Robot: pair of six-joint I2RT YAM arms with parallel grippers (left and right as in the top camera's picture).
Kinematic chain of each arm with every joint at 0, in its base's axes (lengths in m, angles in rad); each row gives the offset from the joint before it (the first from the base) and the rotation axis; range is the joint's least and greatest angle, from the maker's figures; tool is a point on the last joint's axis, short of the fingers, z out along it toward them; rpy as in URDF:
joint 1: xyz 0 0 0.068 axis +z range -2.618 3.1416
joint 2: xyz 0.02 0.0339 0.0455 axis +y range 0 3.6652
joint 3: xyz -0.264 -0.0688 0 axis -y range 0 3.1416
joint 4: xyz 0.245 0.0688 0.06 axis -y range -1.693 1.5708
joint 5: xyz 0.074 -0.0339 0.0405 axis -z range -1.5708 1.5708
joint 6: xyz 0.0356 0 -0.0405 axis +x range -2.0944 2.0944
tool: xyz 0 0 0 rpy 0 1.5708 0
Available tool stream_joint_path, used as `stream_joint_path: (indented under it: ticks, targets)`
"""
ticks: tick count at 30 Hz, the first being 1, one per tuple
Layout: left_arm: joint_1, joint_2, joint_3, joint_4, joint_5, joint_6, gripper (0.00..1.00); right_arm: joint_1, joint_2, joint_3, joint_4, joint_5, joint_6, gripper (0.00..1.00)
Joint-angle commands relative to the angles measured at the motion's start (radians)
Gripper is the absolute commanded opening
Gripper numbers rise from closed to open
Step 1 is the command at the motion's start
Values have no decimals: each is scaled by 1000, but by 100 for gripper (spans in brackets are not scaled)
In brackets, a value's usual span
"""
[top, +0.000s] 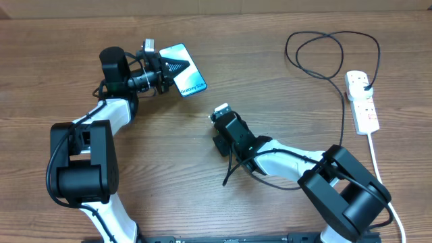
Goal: Plug charger to phone and switch on socket
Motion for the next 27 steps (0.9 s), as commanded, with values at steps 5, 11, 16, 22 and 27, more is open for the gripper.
stream_joint_path:
  ticks: [5, 11, 16, 22, 27]
  targets:
    - [7, -13, 7, -39, 36, 92, 4, -124, -17, 137, -188, -457, 121, 4]
    - [31, -13, 7, -97, 85, 118, 4, -279, -41, 135, -143, -1071, 121, 4]
    - [34, -13, 7, -89, 132, 106, 4, -335, -41, 109, -109, -1311, 118, 4]
    - [28, -13, 7, -89, 159, 78, 4, -335, -41, 103, -89, -1416, 205, 4]
    - [23, -13, 7, -89, 153, 47, 4, -336, -41, 103, -28, -1423, 315, 4]
